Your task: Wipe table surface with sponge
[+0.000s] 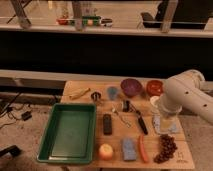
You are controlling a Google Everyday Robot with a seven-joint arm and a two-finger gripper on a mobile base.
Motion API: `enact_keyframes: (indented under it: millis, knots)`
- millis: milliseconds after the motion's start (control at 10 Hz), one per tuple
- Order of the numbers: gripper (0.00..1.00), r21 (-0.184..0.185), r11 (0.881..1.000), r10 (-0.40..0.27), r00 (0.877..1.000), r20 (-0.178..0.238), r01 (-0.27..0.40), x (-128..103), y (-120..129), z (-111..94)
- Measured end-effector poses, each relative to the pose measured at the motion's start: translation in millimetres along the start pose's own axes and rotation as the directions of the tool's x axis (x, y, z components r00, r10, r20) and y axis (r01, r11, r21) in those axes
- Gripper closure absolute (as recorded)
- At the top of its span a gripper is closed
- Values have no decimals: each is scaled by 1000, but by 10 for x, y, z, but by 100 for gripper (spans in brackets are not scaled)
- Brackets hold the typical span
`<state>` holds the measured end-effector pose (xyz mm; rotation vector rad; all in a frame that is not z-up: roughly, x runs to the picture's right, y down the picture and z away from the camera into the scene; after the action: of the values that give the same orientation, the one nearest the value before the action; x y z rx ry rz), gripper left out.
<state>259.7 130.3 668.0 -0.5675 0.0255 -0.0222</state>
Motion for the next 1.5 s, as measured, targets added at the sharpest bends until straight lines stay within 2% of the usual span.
enact_keyframes:
  millis: [300, 500, 800, 1000, 1200, 1500]
  knots:
    - [20, -7, 999, -31, 999, 11, 31, -152, 155, -15]
    - [20, -27, 998, -62, 998, 34, 63, -308, 277, -6]
    - [20, -53, 991, -118, 991, 68, 122, -587, 609, 24]
    - [20, -43, 985, -164, 983, 84, 168, -713, 770, 51]
    - [20, -15, 975, -218, 971, 100, 221, -861, 895, 93]
    - [20, 11, 965, -261, 962, 86, 261, -966, 969, 196]
